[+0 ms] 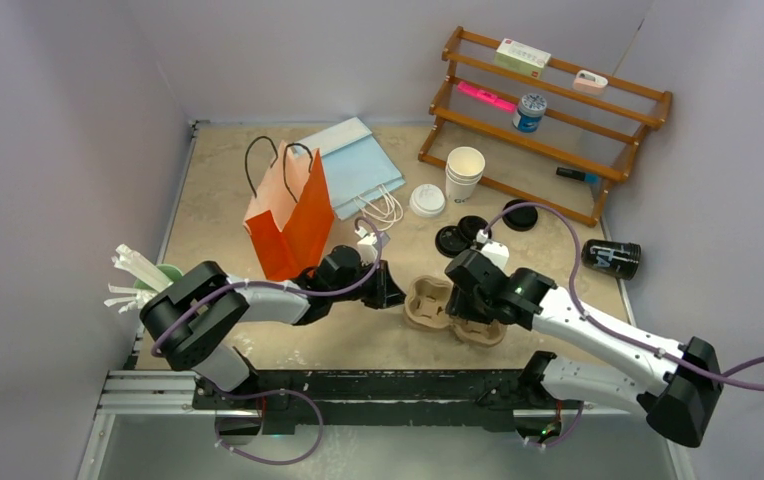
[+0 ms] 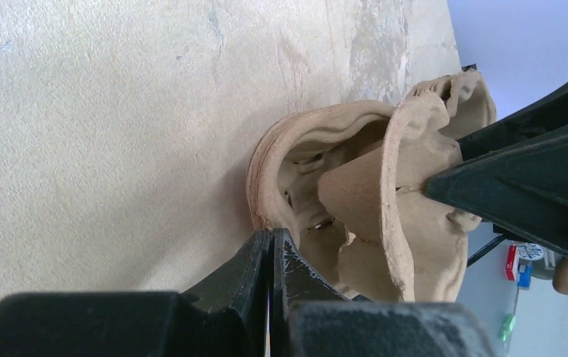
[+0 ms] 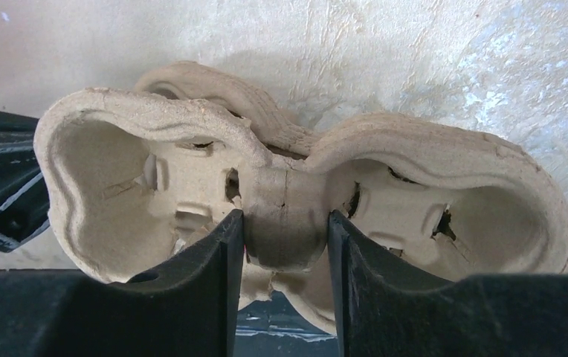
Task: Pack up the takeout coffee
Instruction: Pick up the cup tray from the cup tray.
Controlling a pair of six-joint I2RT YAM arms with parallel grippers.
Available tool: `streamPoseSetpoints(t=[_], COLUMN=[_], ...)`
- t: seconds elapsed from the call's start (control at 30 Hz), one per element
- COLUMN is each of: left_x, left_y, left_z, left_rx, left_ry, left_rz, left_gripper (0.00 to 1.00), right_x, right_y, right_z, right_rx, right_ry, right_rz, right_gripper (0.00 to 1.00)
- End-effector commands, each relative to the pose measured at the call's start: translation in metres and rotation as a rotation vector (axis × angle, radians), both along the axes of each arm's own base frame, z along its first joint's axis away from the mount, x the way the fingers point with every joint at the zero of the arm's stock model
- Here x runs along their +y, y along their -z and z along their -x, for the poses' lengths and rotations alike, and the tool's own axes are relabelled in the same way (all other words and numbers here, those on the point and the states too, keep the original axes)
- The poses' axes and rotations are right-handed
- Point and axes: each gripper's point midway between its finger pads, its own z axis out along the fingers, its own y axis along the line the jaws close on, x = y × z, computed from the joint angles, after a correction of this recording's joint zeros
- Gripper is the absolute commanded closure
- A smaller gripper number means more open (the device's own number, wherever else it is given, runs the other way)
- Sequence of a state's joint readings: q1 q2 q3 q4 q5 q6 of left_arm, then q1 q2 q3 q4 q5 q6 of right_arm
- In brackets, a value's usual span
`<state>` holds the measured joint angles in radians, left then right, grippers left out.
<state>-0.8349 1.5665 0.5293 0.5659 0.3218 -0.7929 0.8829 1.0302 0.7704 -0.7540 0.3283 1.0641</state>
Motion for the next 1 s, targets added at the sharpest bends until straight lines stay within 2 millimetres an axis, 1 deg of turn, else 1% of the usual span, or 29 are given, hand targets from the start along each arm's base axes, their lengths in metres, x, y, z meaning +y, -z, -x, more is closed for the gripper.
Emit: streamPoseSetpoints(t=[0.0,0.17,0.3,0.5,0.57,0.7,0.83,0.97], left_x=[0.003,0.001,-0.001,-0.002,-0.003,-0.001,0.004,0.011], left_y=[-0.002,-0.005,-0.009,-0.010,-0.011,-0.018,-0.029,-0.043], left_z=[-0.009,-0.010,-0.010,-0.012,-0.012,-0.012,-0.014,-0.015], left_rx=[-0.065,-0.078,-0.086,-0.096,-0.098,-0.106,-0.133,-0.161], left_ry=[-0.020,-0.019,-0.017,-0.017,-0.018,-0.029,-0.055,-0.087], left_rz=[-0.064,-0.082,-0.082,-0.102,-0.103,-0.094,-0.083,-0.062], left_gripper=[1.00,1.00,1.00,1.00,1.00,1.00,0.94,0.84], right_x=[0.004,-0.001,-0.004,-0.010,-0.010,-0.010,-0.011,-0.001], right_y=[-0.024,-0.035,-0.044,-0.062,-0.064,-0.061,-0.050,-0.037], right_z=[-0.003,-0.007,-0.011,-0.015,-0.014,-0.012,-0.010,-0.009], right_rx=[-0.039,-0.078,-0.123,-0.233,-0.260,-0.278,-0.259,-0.256], right_ry=[0.031,0.060,0.091,0.151,0.151,0.151,0.162,0.138], right_rz=[-0.059,-0.071,-0.105,-0.223,-0.268,-0.310,-0.303,-0.355], right_gripper=[0.56,0.55,0.56,0.56,0.56,0.58,0.60,0.61])
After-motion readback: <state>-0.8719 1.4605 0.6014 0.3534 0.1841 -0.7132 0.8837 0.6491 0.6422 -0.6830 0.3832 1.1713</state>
